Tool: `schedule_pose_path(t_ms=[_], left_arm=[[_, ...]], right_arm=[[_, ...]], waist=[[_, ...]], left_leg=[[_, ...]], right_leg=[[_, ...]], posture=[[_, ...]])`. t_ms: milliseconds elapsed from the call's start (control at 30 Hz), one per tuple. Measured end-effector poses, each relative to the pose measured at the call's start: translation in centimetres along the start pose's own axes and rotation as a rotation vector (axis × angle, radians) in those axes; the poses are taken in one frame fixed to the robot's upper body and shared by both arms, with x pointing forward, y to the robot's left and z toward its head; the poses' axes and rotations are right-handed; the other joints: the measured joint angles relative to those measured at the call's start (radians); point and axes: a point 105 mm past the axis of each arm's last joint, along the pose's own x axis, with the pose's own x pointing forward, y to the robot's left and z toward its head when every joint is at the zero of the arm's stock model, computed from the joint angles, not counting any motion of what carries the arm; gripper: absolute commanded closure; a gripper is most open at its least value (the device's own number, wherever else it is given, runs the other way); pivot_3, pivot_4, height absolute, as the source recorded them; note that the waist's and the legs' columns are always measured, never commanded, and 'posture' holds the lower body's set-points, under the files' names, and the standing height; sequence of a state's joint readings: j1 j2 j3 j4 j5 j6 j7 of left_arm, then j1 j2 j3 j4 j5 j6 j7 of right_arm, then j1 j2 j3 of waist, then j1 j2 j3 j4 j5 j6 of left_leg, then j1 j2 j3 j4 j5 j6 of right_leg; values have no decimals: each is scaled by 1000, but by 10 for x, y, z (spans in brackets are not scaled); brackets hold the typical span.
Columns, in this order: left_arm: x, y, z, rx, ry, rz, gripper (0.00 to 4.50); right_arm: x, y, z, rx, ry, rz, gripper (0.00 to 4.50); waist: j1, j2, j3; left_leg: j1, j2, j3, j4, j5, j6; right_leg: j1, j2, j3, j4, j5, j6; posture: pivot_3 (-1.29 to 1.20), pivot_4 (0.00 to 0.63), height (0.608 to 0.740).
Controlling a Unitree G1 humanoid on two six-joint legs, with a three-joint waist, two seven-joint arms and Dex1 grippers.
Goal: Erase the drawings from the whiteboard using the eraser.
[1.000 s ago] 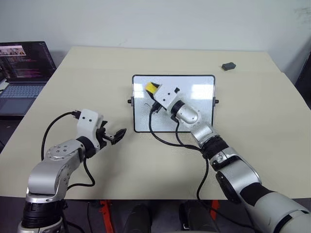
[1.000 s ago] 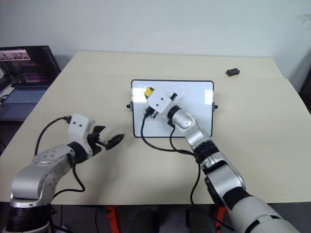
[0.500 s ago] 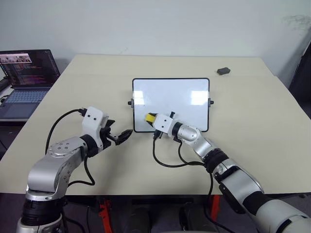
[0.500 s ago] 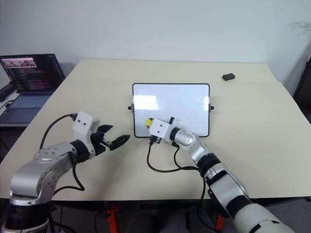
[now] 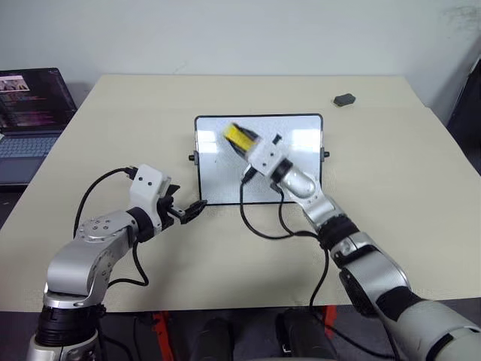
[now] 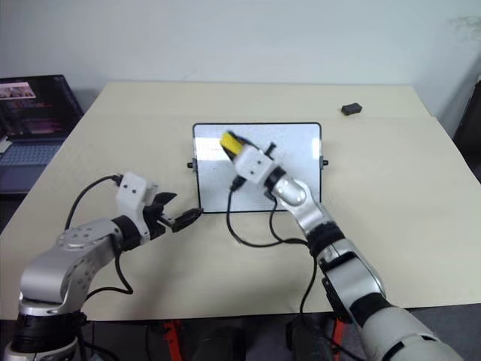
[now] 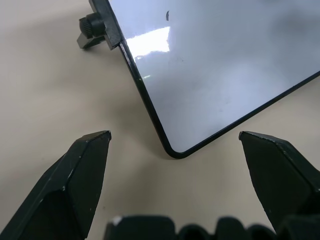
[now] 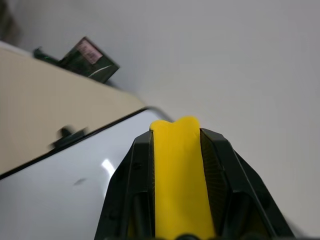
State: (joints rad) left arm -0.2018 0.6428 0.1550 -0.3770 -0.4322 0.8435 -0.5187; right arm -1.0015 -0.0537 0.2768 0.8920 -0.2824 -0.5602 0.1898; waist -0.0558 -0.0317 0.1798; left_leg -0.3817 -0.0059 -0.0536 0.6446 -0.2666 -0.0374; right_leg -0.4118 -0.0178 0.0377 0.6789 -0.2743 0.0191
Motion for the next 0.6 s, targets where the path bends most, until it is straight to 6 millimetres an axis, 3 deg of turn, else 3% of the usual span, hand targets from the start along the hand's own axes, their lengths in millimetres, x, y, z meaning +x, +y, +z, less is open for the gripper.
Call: schedule_pose_path(t_ms=[100, 200, 400, 600], left_arm=[[0, -2, 0, -3, 0, -14, 0], [0, -3, -1, -4, -1, -22, 0], [0, -3, -1, -4, -2, -23, 0], [0, -3, 0, -4, -3, -24, 0]], right_arm=[[5, 9, -12, 6, 78, 16, 3535], [6, 29, -23, 12, 142, 78, 3535], [10, 56, -20, 0, 145, 196, 3535], [1, 86, -22, -6, 154, 359, 3535]], waist=[[0, 0, 0], [-1, 0, 0], [-1, 0, 0], [-1, 0, 0]], left_leg=[[0, 0, 0, 0, 0, 0], [0, -1, 1, 0, 0, 0], [1, -1, 0, 1, 0, 0], [2, -1, 0, 1, 0, 0]], right_leg=[[0, 0, 0, 0, 0, 0], [0, 0, 1, 0, 0, 0], [1, 0, 0, 2, 0, 0], [2, 0, 0, 2, 0, 0]], posture=[[0, 150, 740], [0, 150, 740], [0, 150, 740], [0, 150, 740]])
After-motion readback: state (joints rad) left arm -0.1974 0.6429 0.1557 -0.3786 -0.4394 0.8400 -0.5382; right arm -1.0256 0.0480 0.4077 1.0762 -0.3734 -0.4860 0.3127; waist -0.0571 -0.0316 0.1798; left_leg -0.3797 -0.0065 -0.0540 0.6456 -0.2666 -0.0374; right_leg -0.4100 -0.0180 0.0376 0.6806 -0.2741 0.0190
